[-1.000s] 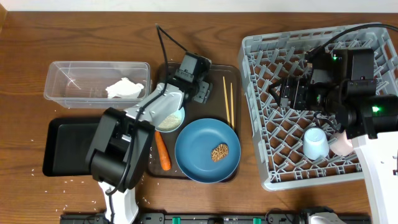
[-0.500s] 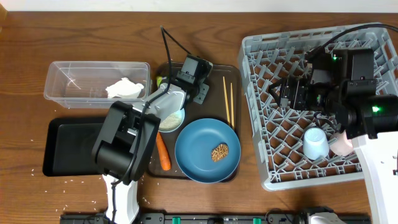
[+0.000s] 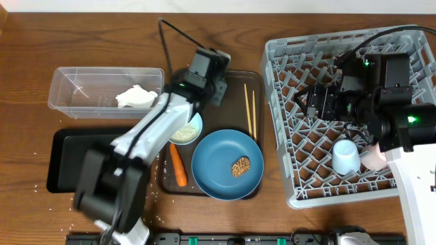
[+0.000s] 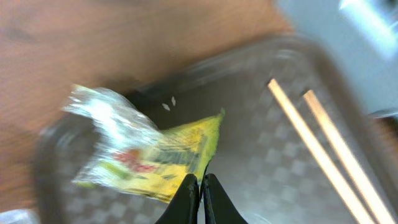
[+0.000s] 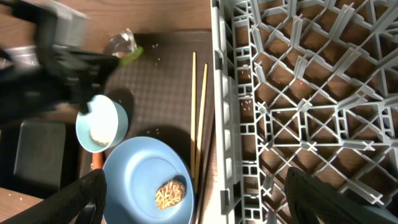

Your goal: Sort waste into correct bins and load items into the dishwasher rack

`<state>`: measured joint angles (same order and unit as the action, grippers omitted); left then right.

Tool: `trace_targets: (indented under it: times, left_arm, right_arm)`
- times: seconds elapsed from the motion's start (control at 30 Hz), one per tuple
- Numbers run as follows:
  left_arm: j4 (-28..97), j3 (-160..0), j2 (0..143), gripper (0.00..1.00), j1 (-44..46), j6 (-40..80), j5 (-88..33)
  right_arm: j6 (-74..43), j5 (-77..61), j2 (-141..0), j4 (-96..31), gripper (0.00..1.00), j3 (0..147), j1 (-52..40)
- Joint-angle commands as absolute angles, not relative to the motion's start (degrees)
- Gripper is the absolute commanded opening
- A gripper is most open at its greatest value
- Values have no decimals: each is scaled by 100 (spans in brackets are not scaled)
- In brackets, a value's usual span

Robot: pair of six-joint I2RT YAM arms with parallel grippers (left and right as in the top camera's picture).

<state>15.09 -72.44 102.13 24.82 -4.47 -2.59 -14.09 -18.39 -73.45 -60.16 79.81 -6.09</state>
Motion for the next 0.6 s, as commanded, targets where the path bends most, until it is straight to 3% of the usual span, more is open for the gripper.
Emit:
trace_targets:
  times: [0.0,0.57]
  left_arm:
    - [1597,-7255,10007,6,2451,-379,-23]
    - [1820,-7260,9351,6,2390,123,80]
  right_arm:
    - [-1476,-1822,-7352,-6003,85,7983,-683]
    - [-1476,-1822,-7352,-5986,85,7983,-683]
